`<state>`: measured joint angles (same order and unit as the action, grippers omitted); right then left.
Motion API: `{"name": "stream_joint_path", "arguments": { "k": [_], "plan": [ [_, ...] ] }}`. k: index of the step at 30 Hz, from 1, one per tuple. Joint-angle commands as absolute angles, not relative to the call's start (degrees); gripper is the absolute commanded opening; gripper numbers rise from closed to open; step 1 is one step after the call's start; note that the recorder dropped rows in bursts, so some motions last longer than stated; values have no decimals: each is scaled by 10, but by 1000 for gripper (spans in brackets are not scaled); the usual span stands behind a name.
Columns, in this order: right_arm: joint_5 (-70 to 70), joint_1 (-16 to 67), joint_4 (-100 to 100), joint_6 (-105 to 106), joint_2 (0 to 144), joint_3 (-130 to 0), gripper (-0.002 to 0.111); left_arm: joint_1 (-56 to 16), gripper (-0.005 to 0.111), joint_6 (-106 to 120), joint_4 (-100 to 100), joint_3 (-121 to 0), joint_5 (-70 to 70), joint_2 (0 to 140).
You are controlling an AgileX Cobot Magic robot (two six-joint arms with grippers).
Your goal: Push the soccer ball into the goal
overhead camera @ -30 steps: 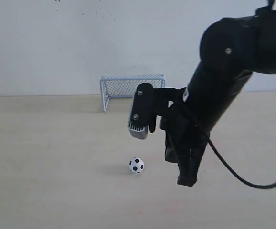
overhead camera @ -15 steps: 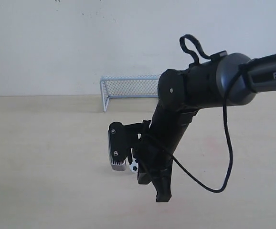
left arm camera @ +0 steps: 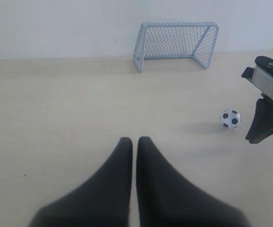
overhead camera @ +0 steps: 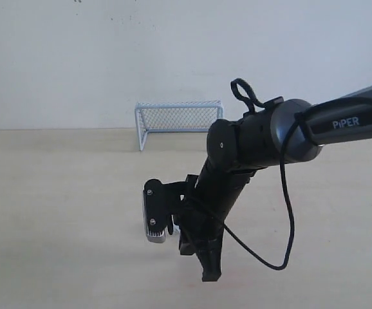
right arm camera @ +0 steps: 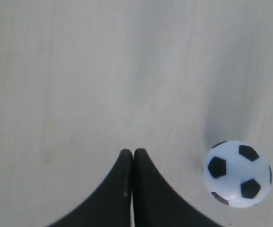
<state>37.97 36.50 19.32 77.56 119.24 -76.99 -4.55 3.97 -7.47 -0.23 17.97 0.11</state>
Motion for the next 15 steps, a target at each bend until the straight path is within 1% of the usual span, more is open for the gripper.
{"name": "stream_joint_path", "arguments": {
  "k": [1,2,3,4,6,9,15],
  "plan": [
    [124,365,92,747,1204,-773,0,-45,4,41,-74,0,179,0],
    [-17,365,83,684,1192,-773,0,-45,4,41,-74,0,179,0],
    [-113,365,83,653,1170,-773,0,-45,4,41,-74,0,179,0],
    [-105,365,87,658,1153,-773,0,-45,4,41,-74,0,179,0],
    [-40,365,101,668,1140,-773,0,-45,4,41,-74,0,179,0],
    [110,365,95,694,1129,-773,0,-45,4,41,-74,0,179,0],
    [244,365,95,672,1125,-773,0,-45,4,41,-74,0,179,0]
  ]
}}
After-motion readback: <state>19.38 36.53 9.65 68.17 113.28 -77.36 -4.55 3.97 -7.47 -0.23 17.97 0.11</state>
